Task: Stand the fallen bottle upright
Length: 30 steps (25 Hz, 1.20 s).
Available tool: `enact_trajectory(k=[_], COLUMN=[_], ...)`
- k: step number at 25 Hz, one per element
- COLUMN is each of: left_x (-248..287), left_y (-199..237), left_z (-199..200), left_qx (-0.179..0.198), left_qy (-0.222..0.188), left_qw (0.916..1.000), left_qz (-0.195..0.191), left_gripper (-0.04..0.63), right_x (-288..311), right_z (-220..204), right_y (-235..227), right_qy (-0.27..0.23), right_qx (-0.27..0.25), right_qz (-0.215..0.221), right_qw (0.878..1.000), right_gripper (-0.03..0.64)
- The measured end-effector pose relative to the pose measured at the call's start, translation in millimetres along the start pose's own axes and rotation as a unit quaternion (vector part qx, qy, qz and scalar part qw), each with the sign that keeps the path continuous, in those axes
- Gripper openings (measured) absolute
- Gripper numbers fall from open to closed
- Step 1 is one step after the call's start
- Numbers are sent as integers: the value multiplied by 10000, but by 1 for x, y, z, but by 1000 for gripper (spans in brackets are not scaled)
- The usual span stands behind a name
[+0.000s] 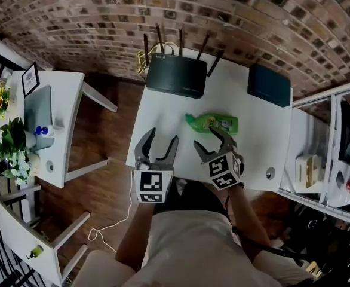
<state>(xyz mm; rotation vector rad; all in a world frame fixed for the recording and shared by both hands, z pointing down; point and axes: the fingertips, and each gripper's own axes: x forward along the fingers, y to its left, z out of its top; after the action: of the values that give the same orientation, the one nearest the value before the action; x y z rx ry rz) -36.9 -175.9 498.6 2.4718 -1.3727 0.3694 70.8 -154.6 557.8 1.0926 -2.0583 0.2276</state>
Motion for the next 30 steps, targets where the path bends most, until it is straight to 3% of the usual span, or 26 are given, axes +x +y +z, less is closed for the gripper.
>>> enact_trajectory(k=[4, 12, 15, 19, 24, 30], left_x=[15, 36, 37, 40, 41, 44], left_y=[24, 43, 43, 40, 36, 16], left_z=[-40, -81, -83, -85, -63, -32], left_qx=[-347, -572, -746, -887, -769, -633], left_qy=[324, 697, 720, 750, 607, 415], left_qw=[9988, 9957, 9944, 9930, 9951, 9971], left_qz=[81, 190, 214, 197, 163, -47], left_gripper=[284, 279, 274, 272, 268, 267], right_x=[60, 143, 156, 164, 141, 70], right_z=[-24, -45, -48, -49, -37, 5], right_y=[5, -1, -2, 4, 6, -19], right_qy=[748, 1513, 1750, 2002, 1580, 794], right_qx=[-392, -287, -221, -219, 187, 733], right_qz=[327, 653, 672, 744, 946, 959], right_qw=[9959, 9859, 9820, 9767, 9827, 9895], right_gripper=[258, 249, 175, 144, 131, 124])
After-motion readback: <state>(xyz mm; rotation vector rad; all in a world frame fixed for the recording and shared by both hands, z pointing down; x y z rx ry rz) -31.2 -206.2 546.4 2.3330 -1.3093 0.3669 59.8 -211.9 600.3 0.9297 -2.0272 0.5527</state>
